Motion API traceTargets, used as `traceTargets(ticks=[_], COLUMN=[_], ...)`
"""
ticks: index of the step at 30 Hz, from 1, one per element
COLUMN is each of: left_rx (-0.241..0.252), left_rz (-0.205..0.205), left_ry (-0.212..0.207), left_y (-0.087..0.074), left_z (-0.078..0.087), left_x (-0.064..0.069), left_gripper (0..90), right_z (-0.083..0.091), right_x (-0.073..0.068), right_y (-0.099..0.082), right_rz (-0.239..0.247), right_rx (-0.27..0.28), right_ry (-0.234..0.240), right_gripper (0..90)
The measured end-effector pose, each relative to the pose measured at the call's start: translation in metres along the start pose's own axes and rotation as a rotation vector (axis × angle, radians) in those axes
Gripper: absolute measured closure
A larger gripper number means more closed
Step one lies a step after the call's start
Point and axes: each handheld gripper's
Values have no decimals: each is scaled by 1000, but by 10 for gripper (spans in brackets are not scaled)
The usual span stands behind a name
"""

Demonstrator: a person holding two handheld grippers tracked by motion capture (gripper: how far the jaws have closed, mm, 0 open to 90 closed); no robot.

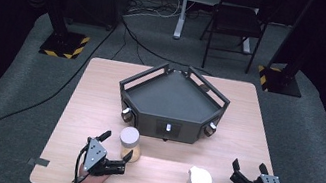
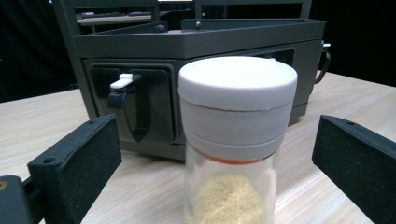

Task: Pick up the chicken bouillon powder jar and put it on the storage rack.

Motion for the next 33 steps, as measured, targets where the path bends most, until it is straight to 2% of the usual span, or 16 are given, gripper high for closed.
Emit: traceTargets(ticks=[7, 15, 20, 28, 33], left_rx=[4, 17, 16, 25, 8], left_rz=[8, 46, 29, 31, 39], left_ry=[-4, -22, -18, -25, -27], left_y=[0, 0, 2, 7, 12], left_z=[-4, -10, -12, -19, -21], left_x=[2, -2, -2, 0, 0], left_gripper=[6, 6, 6, 8, 15], right_z=[0, 0, 0, 0, 0], right_x=[0, 0, 1, 1, 1], right_y=[0, -1, 0, 0, 0], right_rz=[-1, -4, -4, -4, -5], right_rx=[1, 5, 1, 2, 1], right_ry=[1, 1, 3, 5, 6], right_gripper=[0, 0, 0, 0, 0])
Point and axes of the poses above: each handheld gripper's, and its own axes: z roughly backward along the jaws, y roughly out of its top, x roughly to its right, and after that the axes turned 13 degrees about -x, right-handed
